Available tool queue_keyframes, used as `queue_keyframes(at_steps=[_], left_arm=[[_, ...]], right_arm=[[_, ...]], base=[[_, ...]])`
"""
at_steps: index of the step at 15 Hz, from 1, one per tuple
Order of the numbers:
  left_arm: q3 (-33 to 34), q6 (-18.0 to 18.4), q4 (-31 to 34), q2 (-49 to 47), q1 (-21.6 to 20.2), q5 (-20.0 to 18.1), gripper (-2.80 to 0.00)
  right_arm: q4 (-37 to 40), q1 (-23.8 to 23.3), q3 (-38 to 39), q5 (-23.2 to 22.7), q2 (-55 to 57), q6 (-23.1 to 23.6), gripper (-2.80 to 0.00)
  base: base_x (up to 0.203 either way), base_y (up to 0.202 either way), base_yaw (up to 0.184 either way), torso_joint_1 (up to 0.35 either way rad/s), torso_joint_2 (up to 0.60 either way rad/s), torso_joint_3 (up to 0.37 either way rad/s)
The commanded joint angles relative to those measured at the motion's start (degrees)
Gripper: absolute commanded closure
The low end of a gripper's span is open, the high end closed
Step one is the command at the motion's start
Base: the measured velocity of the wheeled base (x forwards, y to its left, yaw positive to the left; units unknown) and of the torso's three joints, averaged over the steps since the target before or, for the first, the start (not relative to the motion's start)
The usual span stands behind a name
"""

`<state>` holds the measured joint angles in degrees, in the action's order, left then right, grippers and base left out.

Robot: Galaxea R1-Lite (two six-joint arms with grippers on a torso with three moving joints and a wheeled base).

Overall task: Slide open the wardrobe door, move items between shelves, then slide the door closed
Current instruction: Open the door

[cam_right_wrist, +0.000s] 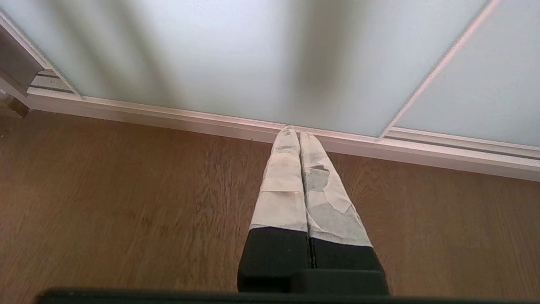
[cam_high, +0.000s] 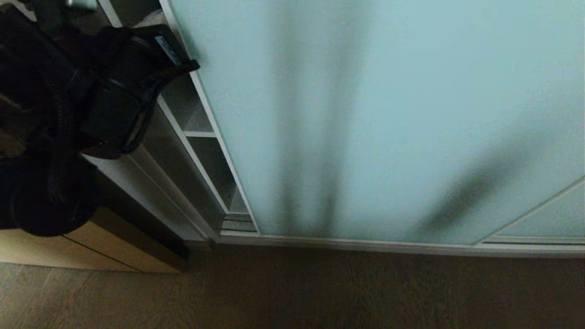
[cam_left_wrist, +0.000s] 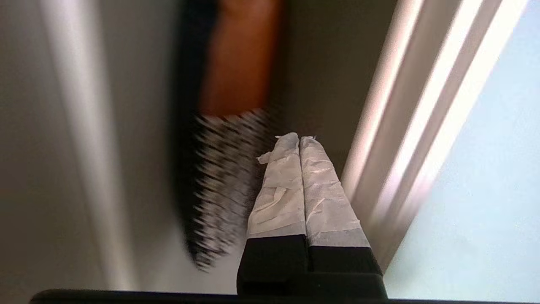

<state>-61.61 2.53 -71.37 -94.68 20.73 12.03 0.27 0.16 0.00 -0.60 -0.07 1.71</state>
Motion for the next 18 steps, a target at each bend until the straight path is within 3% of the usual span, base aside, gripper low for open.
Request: queue_keyframes(at_steps=[1,13,18], left_arm=[[-1.95,0.51,-1.08,-3.06,3.02,0.18,0.0],[-15.71,4.85,-3.61,-17.01,19.15,1.4,0.0],[-18.55,5.01,-3.86,-16.54,19.29,3.98,0.0]], right_arm=[[0.0,0.02,0.03,-0.02,-0.01,0.05,0.0],[0.0,0.02,0.09,-0.02,-0.01,0.05,0.0],[0.0,0.02,0.07,-0.02,-0.01,0.05,0.0]], base=[[0.0,0.0,0.0,0.0,0.0,0.0],[0.0,0.0,0.0,0.0,0.0,0.0],[0.0,0.0,0.0,0.0,0.0,0.0]])
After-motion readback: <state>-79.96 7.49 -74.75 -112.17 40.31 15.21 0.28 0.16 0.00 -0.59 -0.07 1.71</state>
